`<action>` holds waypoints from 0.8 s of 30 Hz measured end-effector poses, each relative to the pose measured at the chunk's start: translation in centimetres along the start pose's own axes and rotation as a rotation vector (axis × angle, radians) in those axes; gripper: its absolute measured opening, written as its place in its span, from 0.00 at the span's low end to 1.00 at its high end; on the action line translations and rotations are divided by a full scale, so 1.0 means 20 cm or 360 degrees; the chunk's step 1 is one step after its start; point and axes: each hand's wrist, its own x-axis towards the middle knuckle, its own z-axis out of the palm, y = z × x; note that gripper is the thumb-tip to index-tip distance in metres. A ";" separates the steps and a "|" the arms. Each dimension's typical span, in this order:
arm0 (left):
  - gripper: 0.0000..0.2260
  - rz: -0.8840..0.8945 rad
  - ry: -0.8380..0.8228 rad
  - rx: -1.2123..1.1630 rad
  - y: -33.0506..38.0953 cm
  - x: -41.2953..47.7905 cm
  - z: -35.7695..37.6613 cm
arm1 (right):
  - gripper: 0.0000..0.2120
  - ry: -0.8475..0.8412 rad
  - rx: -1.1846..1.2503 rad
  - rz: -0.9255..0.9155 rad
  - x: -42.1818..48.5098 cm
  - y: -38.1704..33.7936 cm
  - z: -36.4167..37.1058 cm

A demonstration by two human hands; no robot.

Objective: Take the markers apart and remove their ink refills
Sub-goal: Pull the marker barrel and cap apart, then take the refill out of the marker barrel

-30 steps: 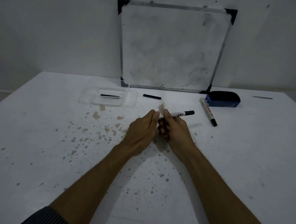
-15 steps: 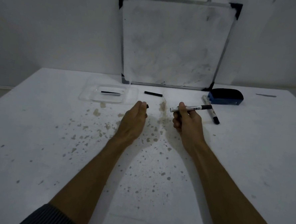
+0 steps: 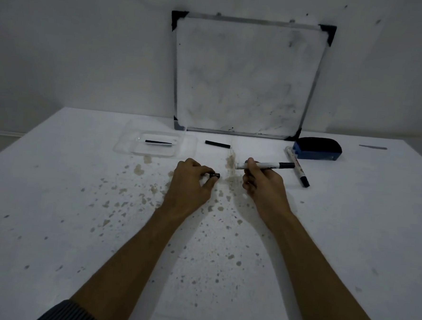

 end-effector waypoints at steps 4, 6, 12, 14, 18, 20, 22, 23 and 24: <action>0.11 0.0011 0.0047 0.0045 0.00 0.00 0.01 | 0.16 0.0103 -0.0036 -0.0061 -0.01 0.01 0.01; 0.14 -0.0030 0.0009 0.0041 0.00 0.00 0.01 | 0.17 0.0128 -0.0114 -0.0109 -0.02 0.01 0.02; 0.16 -0.0297 -0.0041 -0.0563 0.09 -0.03 -0.06 | 0.17 0.0166 -0.0027 -0.0104 -0.07 -0.02 0.06; 0.14 -0.0431 -0.0156 -0.0950 0.15 -0.03 -0.08 | 0.16 0.0175 0.0055 -0.0058 -0.08 -0.03 0.07; 0.15 -0.0898 -0.0410 -0.1956 0.24 -0.06 -0.07 | 0.12 0.0122 0.0171 -0.0065 -0.09 -0.03 0.07; 0.22 -0.1236 -0.0598 -0.2455 0.27 -0.07 -0.07 | 0.11 0.0119 0.0068 -0.0119 -0.10 -0.03 0.08; 0.26 -0.1384 -0.0709 -0.2657 0.26 -0.08 -0.06 | 0.12 0.0114 -0.0214 -0.0264 -0.12 -0.04 0.09; 0.27 -0.1403 -0.0728 -0.2713 0.24 -0.08 -0.06 | 0.13 0.0119 -0.0362 -0.0375 -0.14 -0.05 0.09; 0.28 -0.1417 -0.0732 -0.2741 0.23 -0.07 -0.06 | 0.12 0.0130 -0.0464 -0.0501 -0.17 -0.06 0.10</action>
